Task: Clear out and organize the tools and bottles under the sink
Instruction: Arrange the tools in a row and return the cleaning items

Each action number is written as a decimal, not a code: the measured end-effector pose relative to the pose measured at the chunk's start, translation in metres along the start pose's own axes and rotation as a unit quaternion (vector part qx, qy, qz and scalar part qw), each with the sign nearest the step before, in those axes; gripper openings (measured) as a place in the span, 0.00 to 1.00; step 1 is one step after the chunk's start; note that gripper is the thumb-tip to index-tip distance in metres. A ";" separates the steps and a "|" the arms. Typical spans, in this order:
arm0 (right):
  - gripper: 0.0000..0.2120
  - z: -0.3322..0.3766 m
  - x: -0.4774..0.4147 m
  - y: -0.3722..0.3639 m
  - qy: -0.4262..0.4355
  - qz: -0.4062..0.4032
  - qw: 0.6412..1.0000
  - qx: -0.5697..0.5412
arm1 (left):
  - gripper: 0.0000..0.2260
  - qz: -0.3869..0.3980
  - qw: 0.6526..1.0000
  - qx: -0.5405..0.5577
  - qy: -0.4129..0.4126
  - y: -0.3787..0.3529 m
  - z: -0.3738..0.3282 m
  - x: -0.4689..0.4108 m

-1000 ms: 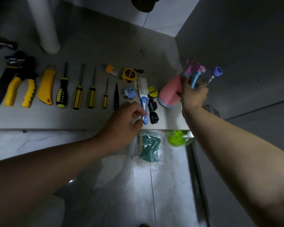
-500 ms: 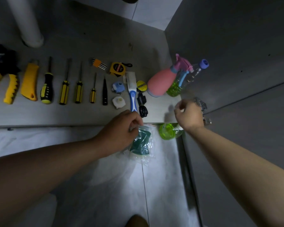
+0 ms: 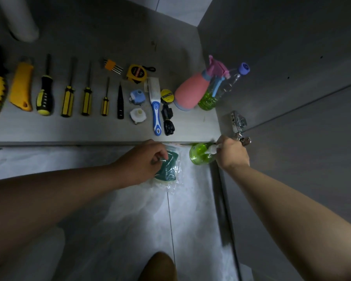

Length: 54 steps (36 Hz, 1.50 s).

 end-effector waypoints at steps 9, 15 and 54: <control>0.12 -0.008 0.016 0.070 0.032 -0.055 0.998 -0.018 | 0.11 0.014 1.000 0.008 -0.016 -0.005 -0.013 0.001; 0.12 -0.014 0.009 0.128 0.038 -0.108 0.992 -0.046 | 0.12 0.017 0.999 0.021 -0.017 -0.004 -0.015 0.005; 0.22 0.086 -0.120 0.188 -0.030 -0.129 0.979 -0.158 | 0.18 -0.069 0.995 0.053 -0.040 0.056 -0.011 -0.003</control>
Point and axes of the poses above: each hand's wrist, its own x-axis away from the middle knuckle, its own y-axis out of the back of the hand, z = x × y, the point moved 4 cm from there along -x, towards the middle knuckle, and after that the axes turned 10 degrees about x, right-handed, at the moved point
